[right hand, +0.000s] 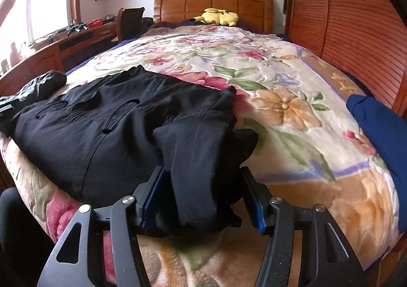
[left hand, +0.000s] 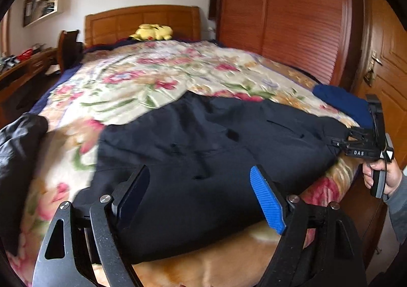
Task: Fold large clothes
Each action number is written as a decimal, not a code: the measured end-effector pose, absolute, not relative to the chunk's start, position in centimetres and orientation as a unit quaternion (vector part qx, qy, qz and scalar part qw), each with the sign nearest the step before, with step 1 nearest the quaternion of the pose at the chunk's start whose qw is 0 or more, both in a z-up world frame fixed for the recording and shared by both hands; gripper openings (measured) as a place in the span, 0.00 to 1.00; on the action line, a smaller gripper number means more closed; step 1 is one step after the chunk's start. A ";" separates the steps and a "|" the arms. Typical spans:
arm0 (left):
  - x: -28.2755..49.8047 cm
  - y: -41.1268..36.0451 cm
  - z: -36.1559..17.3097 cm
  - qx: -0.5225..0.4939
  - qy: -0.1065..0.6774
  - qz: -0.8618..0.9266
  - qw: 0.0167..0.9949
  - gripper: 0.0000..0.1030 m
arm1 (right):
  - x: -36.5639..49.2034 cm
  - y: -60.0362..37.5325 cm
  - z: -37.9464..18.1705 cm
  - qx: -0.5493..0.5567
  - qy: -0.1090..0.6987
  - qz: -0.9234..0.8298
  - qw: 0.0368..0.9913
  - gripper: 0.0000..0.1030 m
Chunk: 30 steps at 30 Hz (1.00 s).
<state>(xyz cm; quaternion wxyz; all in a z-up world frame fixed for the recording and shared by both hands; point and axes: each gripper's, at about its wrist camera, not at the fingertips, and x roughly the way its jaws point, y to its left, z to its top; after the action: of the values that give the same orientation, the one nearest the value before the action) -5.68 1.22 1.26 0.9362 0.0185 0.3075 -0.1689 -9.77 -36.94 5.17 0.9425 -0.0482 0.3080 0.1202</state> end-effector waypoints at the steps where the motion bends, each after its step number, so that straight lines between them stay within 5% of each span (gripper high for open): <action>1: -5.4 0.6 1.0 0.022 0.311 -0.174 0.934 0.80 | -9.7 -37.1 5.1 -0.047 0.309 0.122 0.942 0.59; 21: -3.8 -2.8 -4.0 0.046 0.359 -0.168 0.917 0.80 | -11.5 -37.8 6.8 -0.022 0.273 0.088 0.958 0.67; 30: -4.0 -2.8 -4.1 0.037 0.352 -0.170 0.920 0.80 | -9.6 -38.0 4.0 -0.004 0.323 0.098 0.941 0.72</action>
<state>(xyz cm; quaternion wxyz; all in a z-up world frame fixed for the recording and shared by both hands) -3.98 -2.79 -4.14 0.9198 0.0375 0.3516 -0.1702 -9.62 -37.97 4.01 0.9414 -0.0042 0.3227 0.0978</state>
